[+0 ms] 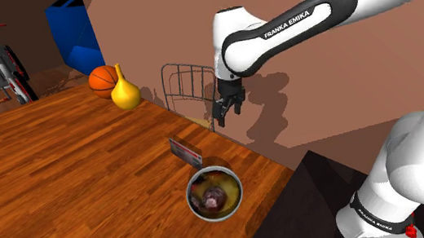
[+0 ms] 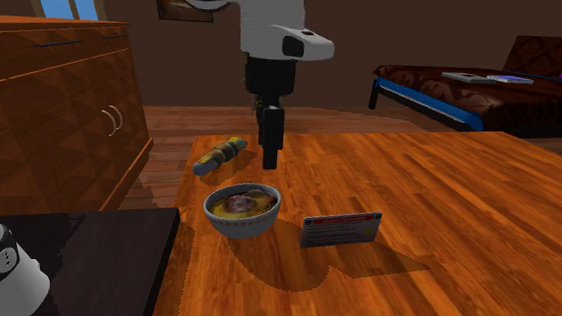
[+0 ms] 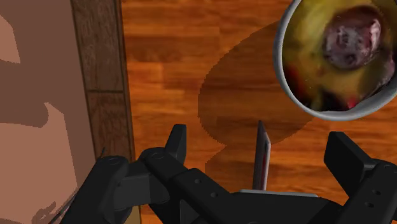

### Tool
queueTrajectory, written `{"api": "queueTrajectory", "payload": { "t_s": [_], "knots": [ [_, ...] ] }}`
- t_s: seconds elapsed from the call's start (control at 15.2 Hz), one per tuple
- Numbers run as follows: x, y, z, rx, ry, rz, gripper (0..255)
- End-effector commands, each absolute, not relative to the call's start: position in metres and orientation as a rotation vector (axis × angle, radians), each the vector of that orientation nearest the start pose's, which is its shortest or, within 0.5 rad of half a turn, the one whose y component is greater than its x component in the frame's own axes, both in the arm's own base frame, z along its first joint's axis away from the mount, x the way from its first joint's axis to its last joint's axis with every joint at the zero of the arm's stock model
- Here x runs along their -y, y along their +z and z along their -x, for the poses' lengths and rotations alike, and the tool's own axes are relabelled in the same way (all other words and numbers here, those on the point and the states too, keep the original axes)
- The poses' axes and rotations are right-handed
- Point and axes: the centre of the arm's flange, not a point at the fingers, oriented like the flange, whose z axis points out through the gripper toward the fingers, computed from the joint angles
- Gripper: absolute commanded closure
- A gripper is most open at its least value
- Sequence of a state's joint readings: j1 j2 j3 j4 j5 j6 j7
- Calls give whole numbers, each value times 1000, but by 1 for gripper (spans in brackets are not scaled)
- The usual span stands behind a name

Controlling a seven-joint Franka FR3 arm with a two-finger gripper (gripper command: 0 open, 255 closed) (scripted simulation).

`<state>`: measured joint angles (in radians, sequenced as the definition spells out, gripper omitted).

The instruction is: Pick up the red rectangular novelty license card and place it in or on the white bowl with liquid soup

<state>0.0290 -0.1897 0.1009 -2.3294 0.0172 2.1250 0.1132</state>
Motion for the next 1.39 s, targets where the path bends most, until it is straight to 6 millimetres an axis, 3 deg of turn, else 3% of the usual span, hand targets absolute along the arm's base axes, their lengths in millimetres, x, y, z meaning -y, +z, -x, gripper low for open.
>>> {"api": "queueTrajectory", "payload": {
  "t_s": [0.0,1.12,1.32],
  "knots": [
    [-70,394,-489,11,16,3148,0],
    [-123,251,-648,30,-34,3151,0],
    [-123,240,-649,30,-34,3151,0]
  ]
}}
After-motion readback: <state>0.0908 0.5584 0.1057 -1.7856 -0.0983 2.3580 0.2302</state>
